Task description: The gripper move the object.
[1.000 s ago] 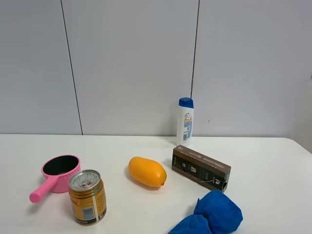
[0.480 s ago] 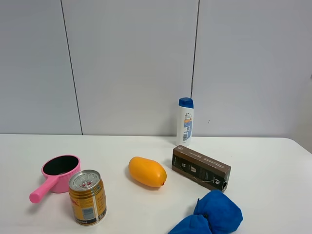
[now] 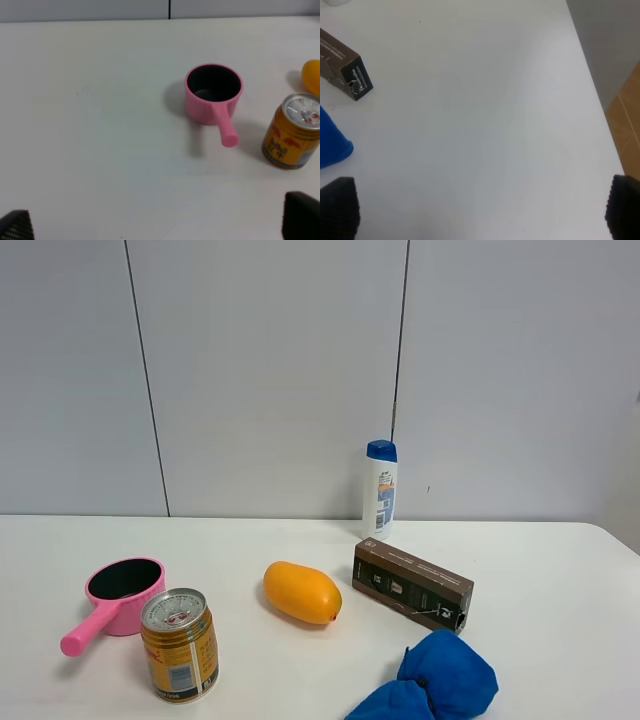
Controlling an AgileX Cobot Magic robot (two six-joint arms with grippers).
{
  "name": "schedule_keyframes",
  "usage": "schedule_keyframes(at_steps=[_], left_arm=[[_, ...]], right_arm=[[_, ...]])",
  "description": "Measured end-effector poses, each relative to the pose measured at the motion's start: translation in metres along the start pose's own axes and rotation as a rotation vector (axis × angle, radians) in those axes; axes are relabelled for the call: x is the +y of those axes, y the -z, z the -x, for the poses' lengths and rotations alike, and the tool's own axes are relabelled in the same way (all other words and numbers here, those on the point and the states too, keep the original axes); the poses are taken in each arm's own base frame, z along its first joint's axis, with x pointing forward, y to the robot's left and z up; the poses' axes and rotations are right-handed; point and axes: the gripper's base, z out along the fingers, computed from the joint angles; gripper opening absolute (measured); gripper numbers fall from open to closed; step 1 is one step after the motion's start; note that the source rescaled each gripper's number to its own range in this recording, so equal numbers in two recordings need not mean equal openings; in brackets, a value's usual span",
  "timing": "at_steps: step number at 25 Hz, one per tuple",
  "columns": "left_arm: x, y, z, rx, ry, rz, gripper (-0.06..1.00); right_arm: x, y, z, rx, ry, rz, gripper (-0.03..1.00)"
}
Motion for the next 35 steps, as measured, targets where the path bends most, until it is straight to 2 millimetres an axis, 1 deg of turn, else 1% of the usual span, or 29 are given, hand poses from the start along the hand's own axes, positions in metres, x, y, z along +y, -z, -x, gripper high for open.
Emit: schedule_keyframes(at_steps=[4,35], left_arm=[[0.0000,0.0000,0.0000,0.000,0.000,0.000,1.00],[0.0000,0.0000,0.0000,0.000,0.000,0.000,1.00]], right_arm=[[-0.0006,0.0073,-0.0042,-0.055,0.002,-0.007,0.99],[-0.0007,0.0073,-0.0042,-0.055,0.003,-0.008,0.99]])
